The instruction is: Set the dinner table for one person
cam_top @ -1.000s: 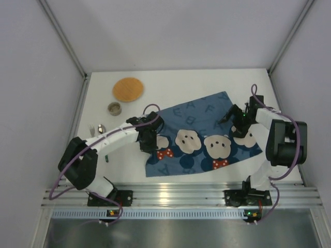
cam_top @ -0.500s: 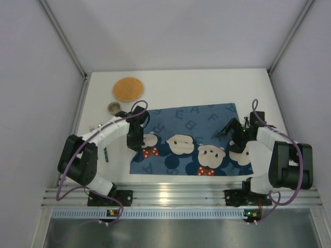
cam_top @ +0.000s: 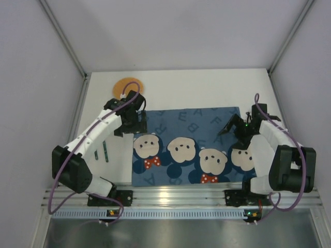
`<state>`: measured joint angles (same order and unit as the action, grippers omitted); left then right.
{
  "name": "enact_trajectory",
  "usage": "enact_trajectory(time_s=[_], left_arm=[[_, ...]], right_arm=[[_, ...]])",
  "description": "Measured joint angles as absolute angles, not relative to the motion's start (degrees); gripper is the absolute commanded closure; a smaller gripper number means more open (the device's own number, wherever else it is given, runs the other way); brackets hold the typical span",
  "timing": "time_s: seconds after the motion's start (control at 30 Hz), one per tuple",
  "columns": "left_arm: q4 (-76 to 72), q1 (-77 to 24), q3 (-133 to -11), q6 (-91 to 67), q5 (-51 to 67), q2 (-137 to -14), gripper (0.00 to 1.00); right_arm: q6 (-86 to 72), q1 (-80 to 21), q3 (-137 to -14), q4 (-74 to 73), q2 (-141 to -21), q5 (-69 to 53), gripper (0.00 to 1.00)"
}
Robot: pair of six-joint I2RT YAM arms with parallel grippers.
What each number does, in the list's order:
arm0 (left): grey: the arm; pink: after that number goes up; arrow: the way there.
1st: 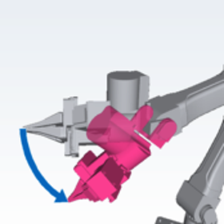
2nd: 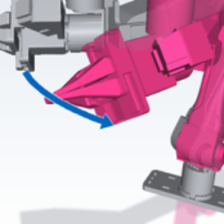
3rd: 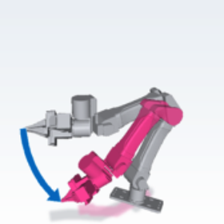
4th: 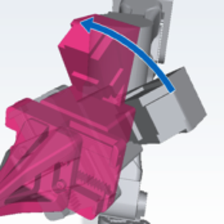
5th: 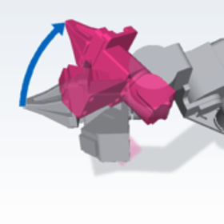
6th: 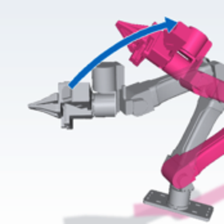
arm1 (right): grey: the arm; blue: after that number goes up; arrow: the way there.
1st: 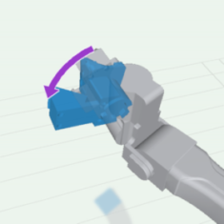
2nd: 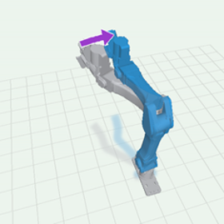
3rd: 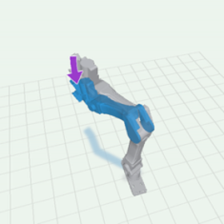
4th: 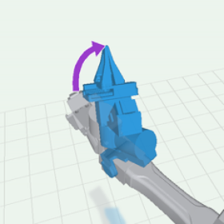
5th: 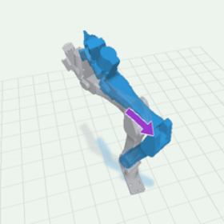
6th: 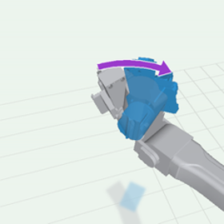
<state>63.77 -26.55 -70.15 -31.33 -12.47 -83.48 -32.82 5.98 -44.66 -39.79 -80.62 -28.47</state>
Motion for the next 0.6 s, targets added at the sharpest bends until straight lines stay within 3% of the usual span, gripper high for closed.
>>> enact_trajectory(time_s=[0.33,0.6], left_arm=[[64.4,-24.6,-82.5,-30.9,-17.6,-91.6,0.04],[63.3,-10.1,-89.3,-30.5,-13.6,-96.6,0.07]], right_arm=[[-34.9,2.3,-55.4,-40.1,-81.3,-28.2,0.00],[-40.3,-3.2,-63.9,-31.6,-95.8,-34.1,0.00]])
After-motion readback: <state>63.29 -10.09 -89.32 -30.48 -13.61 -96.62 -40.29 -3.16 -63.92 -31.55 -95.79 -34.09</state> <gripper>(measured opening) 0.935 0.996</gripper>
